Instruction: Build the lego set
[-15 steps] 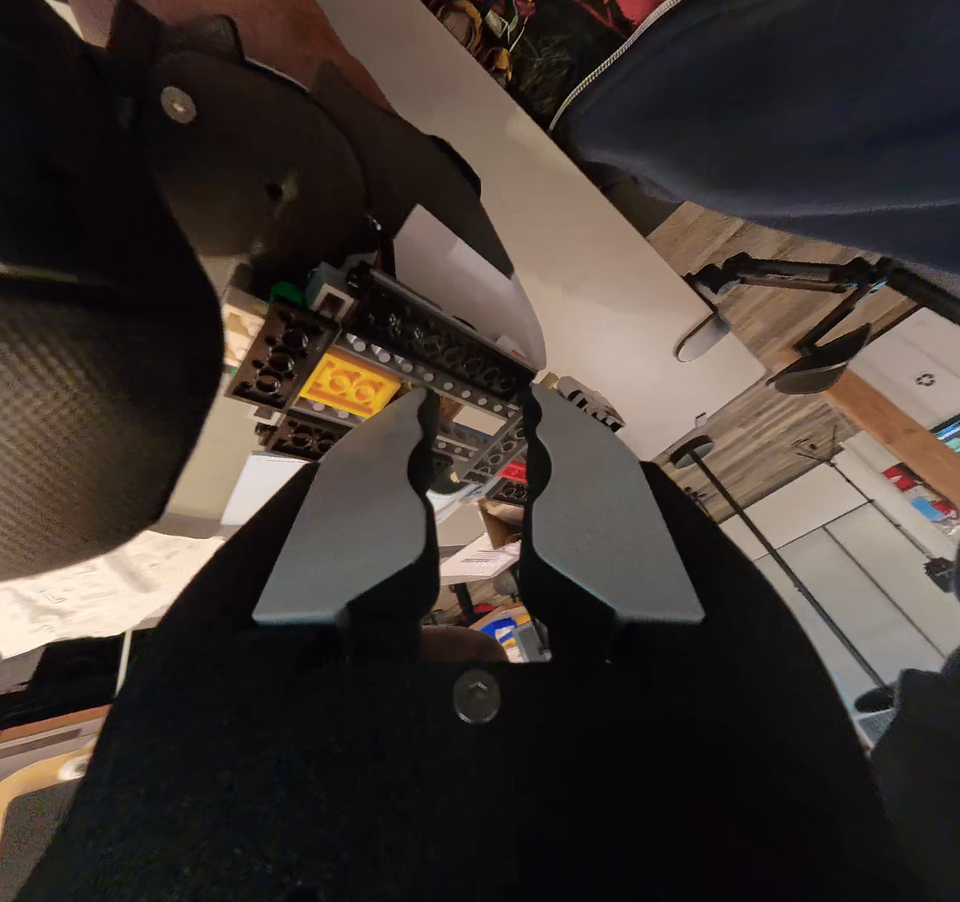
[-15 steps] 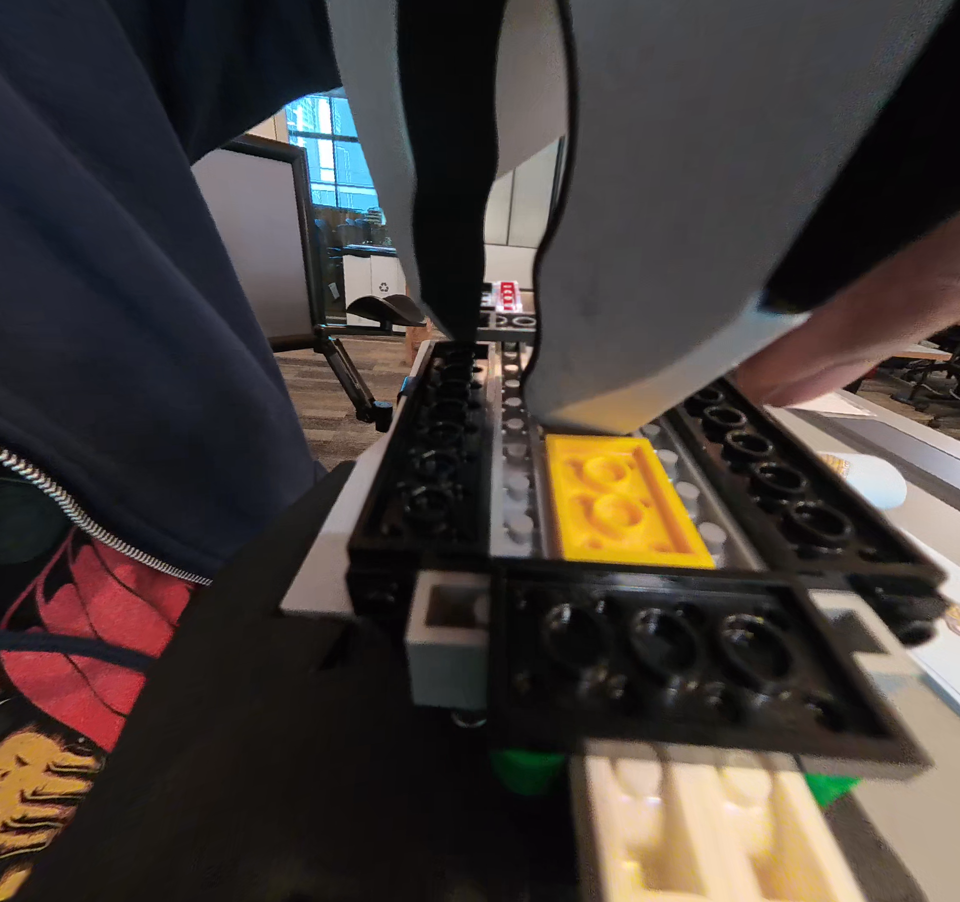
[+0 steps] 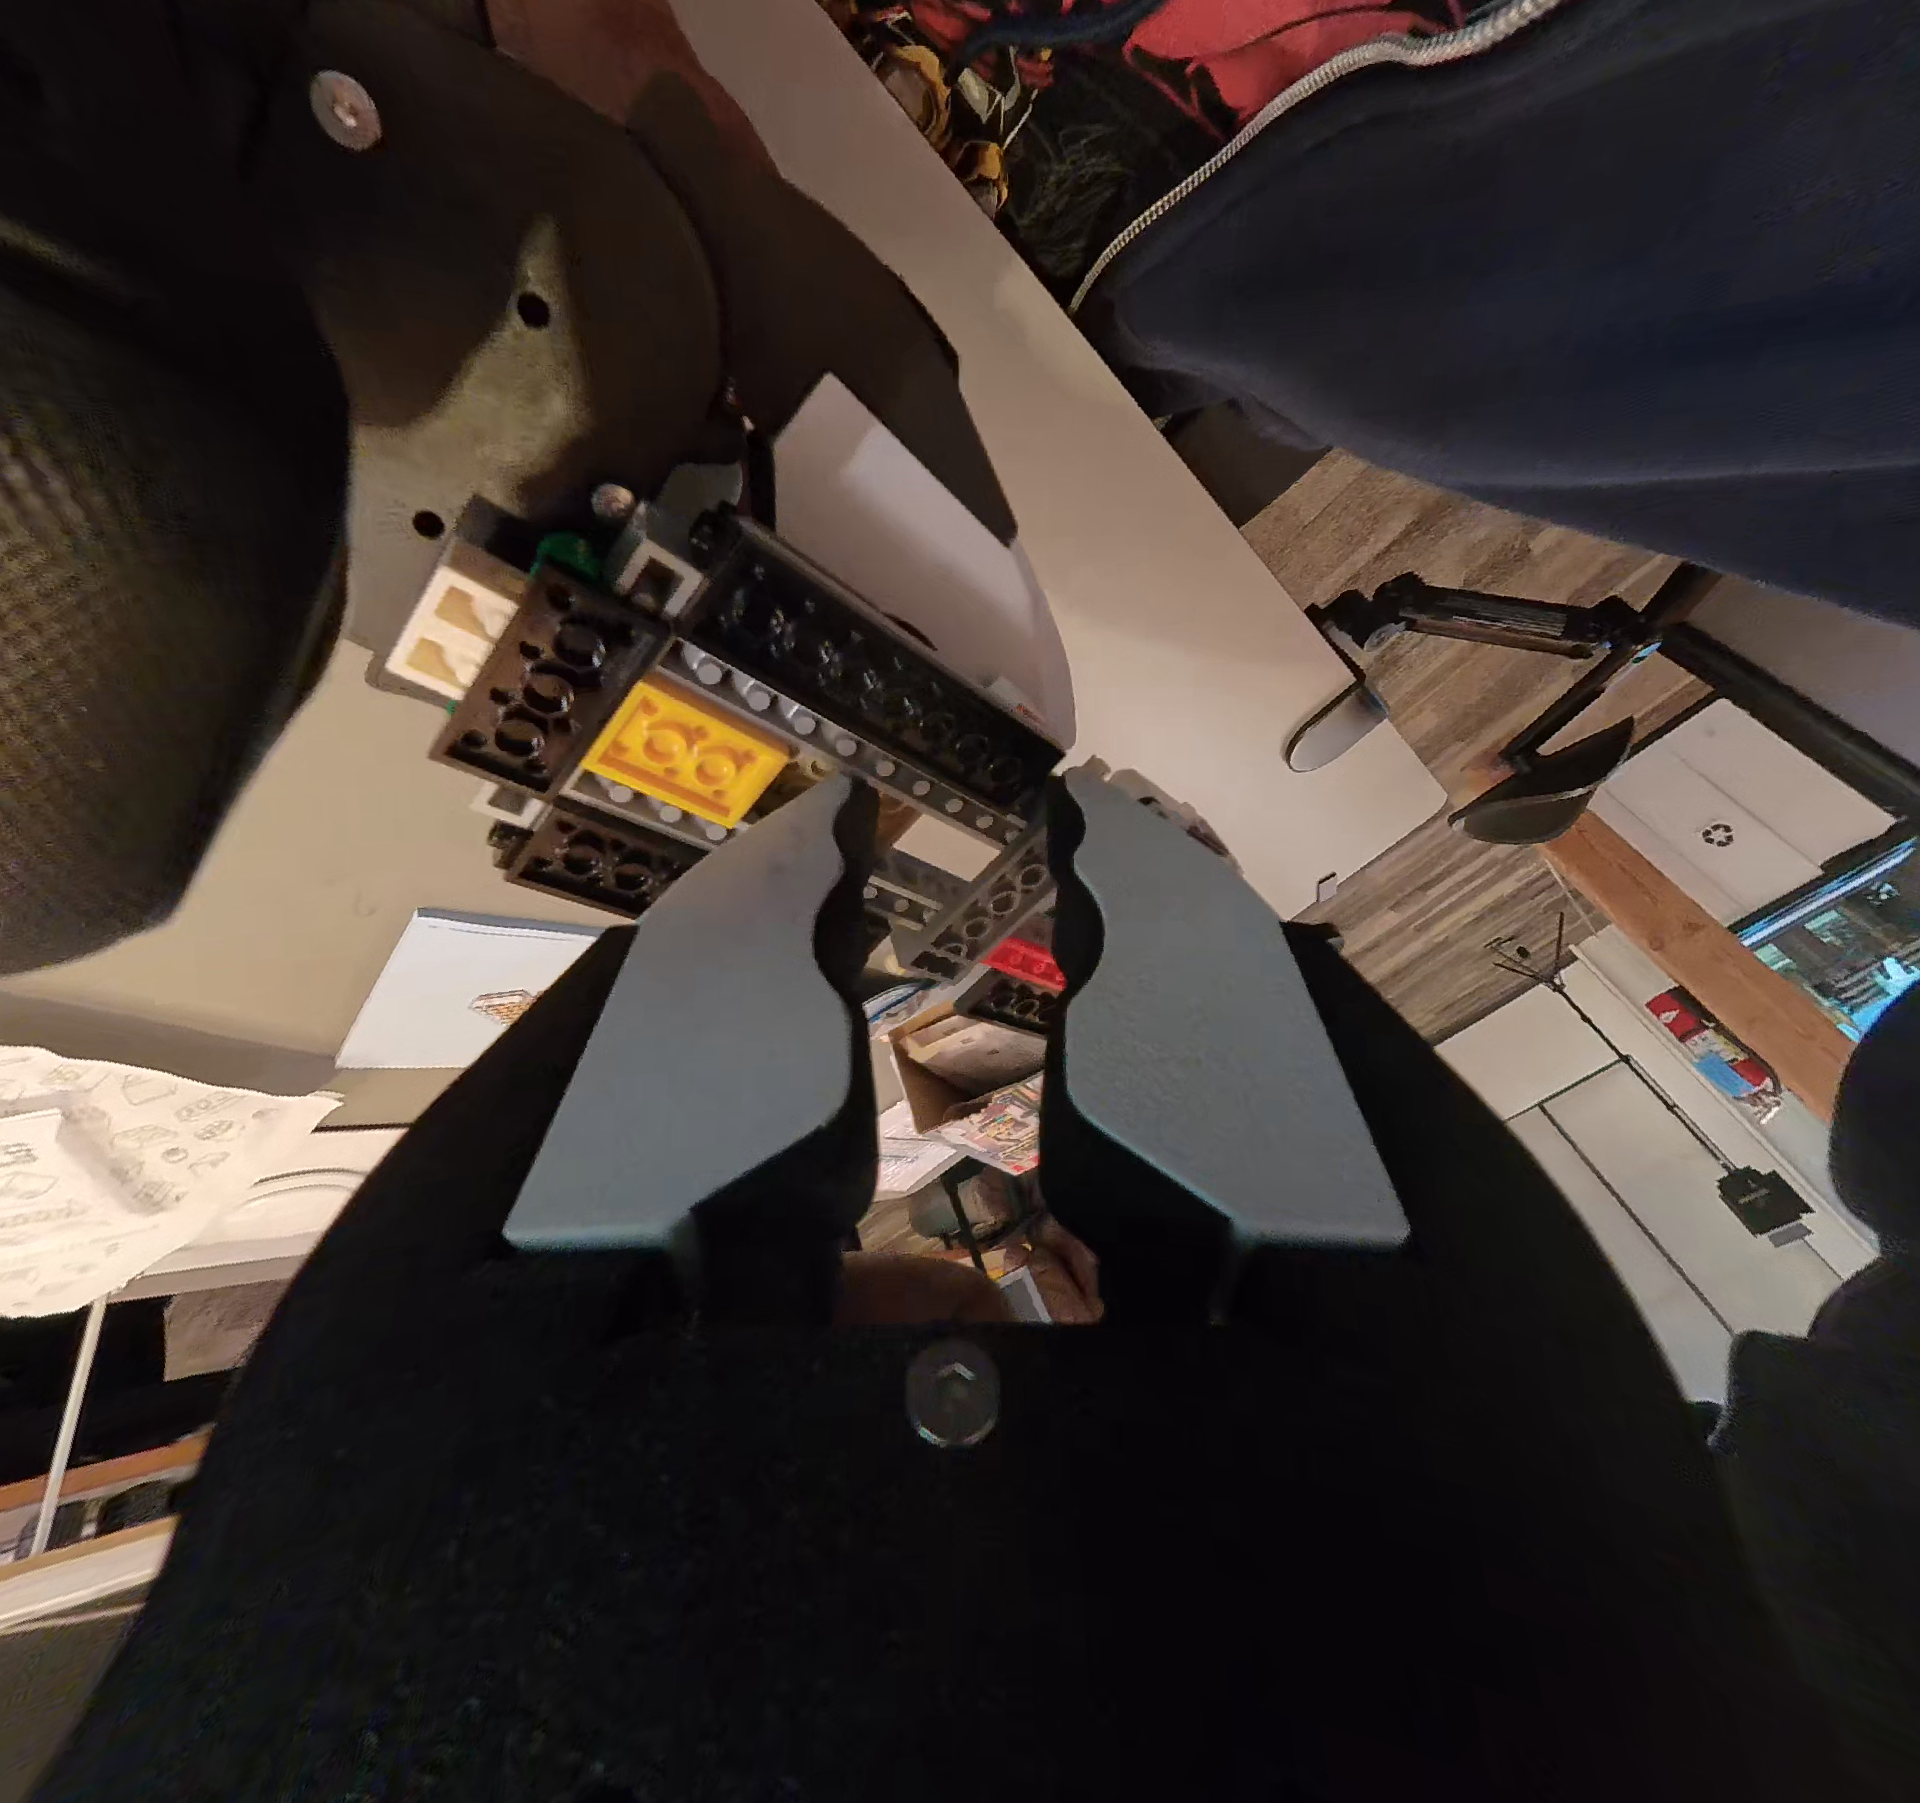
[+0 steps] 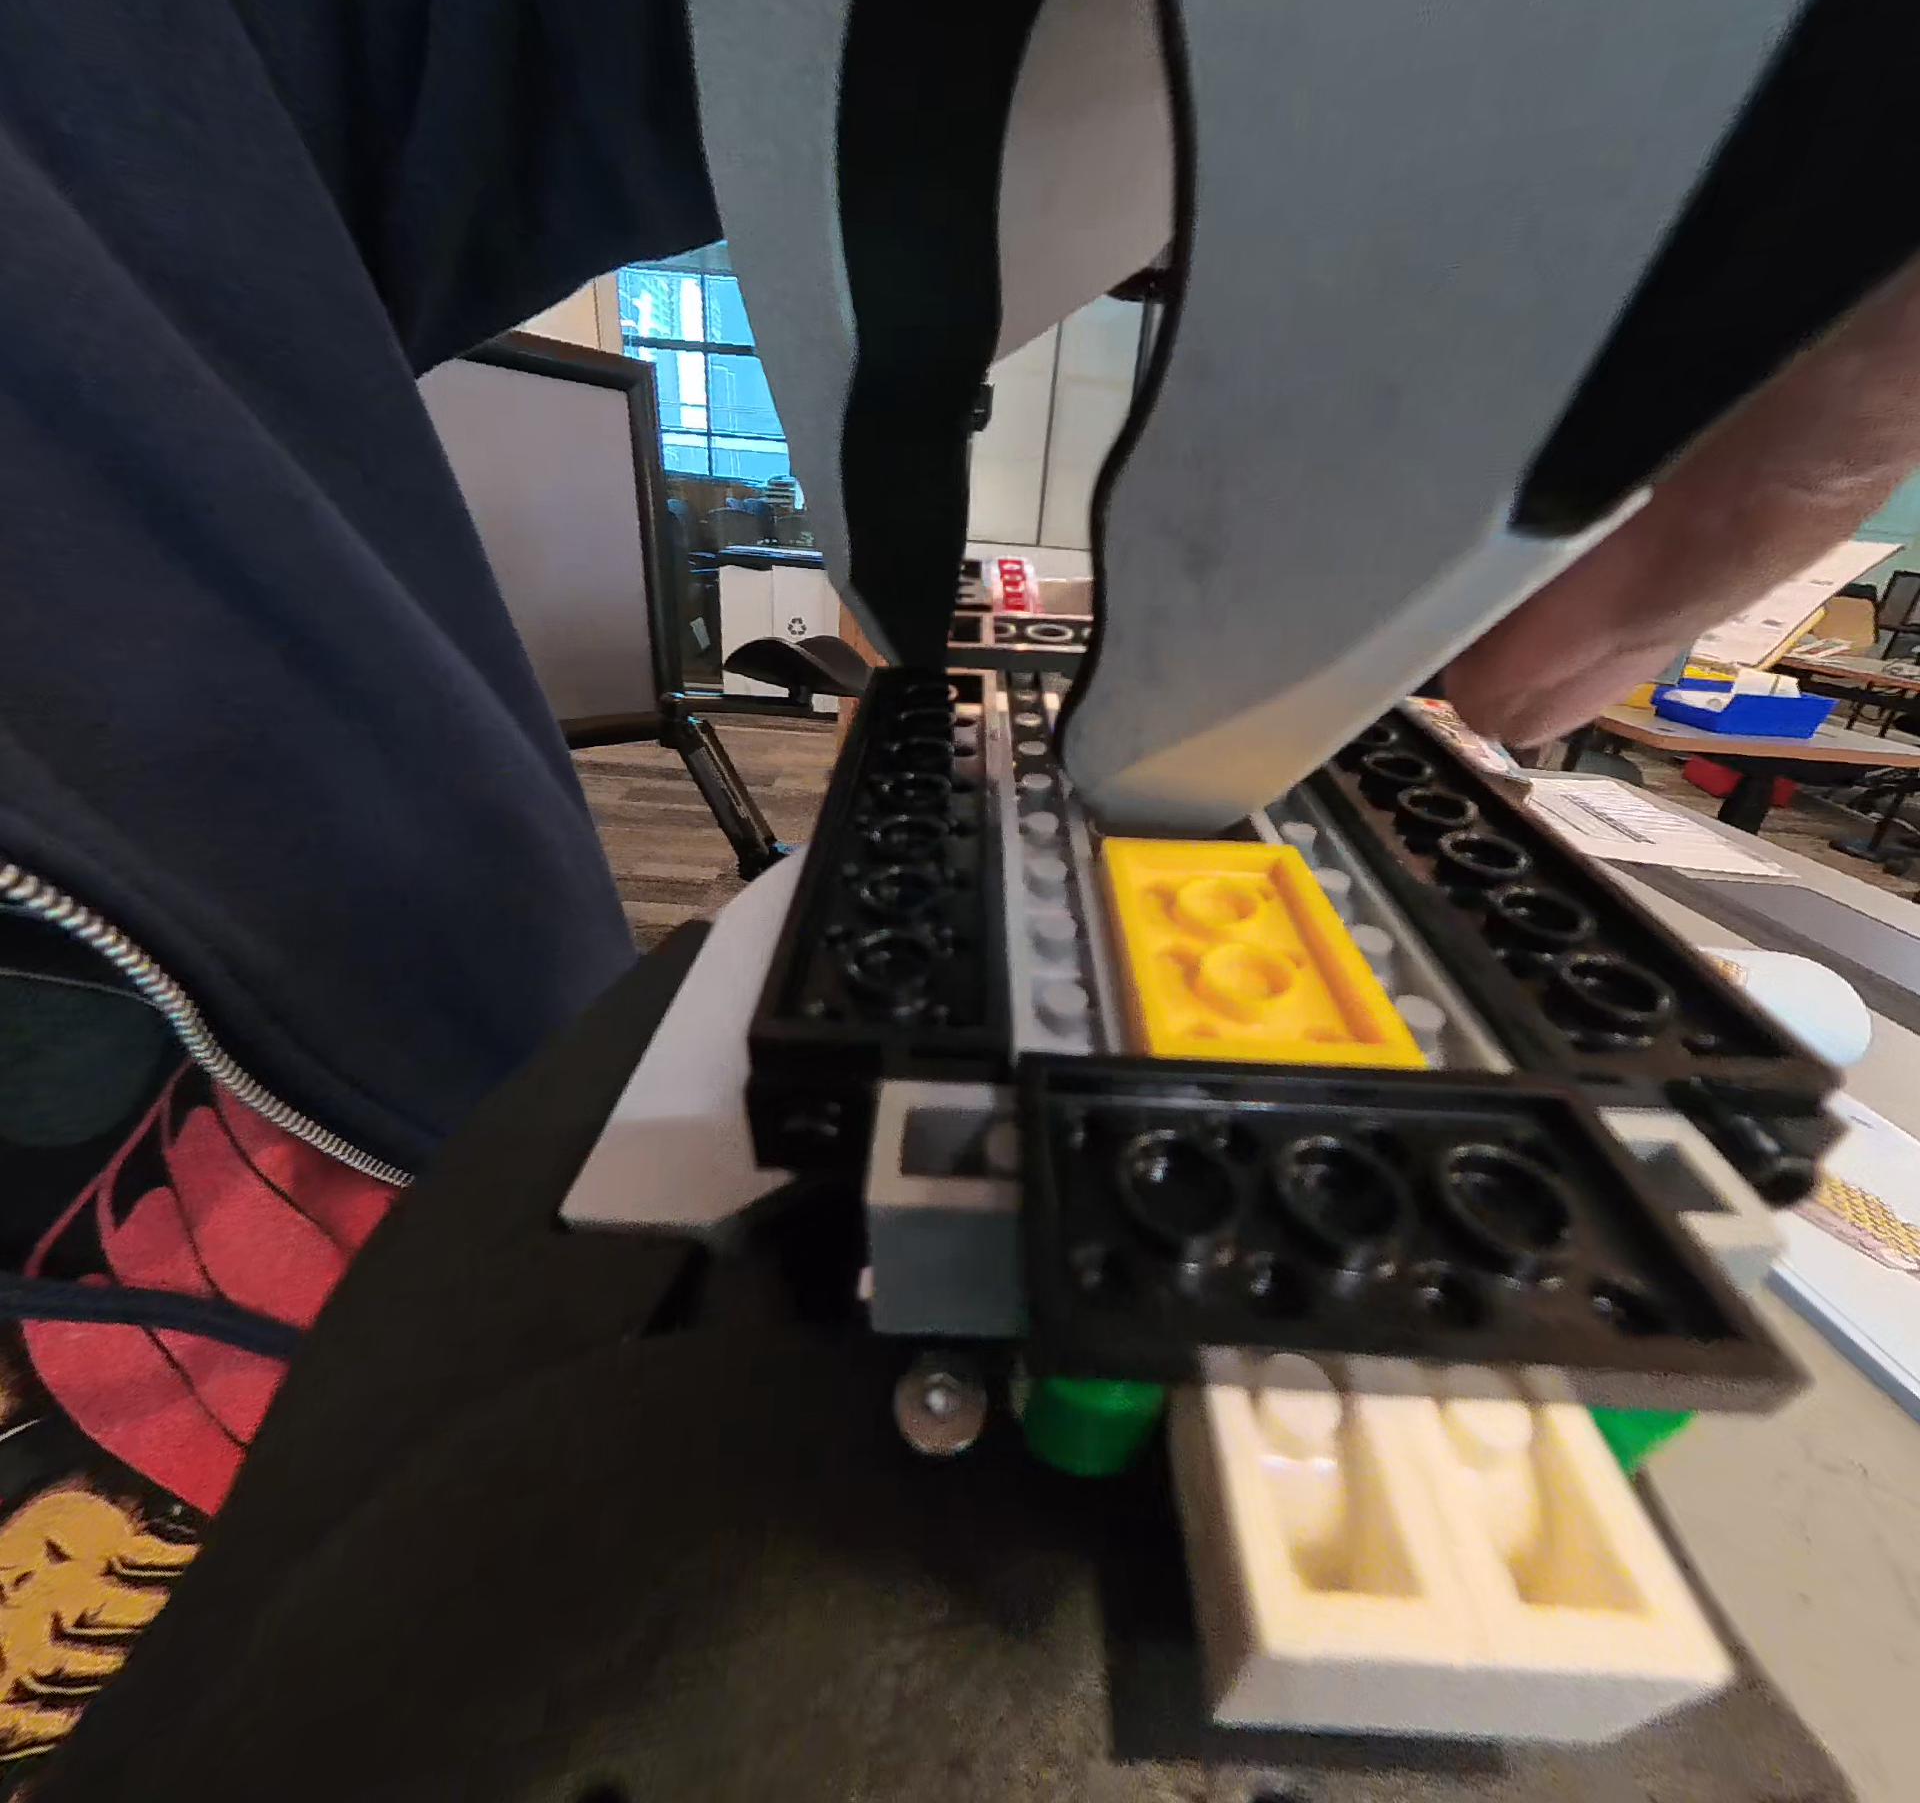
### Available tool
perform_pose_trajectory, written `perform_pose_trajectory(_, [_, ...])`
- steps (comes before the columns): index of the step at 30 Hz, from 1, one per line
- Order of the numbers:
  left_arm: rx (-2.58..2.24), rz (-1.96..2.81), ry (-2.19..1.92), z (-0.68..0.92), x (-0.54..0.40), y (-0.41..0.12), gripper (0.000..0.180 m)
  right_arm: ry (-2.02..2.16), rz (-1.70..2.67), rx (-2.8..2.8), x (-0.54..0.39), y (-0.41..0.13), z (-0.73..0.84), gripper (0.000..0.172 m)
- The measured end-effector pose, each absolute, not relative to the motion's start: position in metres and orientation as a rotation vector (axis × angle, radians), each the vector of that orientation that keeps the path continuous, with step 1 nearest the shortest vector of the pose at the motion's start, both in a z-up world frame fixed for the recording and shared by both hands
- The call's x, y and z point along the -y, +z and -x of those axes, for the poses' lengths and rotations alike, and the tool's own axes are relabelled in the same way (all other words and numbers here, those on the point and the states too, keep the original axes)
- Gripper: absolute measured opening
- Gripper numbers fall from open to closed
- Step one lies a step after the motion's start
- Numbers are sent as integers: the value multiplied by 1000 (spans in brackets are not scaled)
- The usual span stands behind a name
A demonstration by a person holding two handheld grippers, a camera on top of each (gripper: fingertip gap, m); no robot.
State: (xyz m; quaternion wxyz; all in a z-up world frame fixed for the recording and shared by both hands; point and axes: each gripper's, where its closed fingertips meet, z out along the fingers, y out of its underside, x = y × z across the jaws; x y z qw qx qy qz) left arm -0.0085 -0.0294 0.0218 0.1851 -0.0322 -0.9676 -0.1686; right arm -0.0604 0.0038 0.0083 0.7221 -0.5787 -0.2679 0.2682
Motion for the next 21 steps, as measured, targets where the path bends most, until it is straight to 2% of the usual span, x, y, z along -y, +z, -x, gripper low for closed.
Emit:
perform_pose_trajectory(8, [2679,65,-433,14,40,24,29,628,1219,653,9,11,69,80])
perform_pose_trajectory(14, [2667,43,-420,17,42,27,29,618,1179,661,15,14,69,88])
perform_pose_trajectory(21, [2670,20,-450,19,44,22,31,575,1217,630,9,10,65,80])
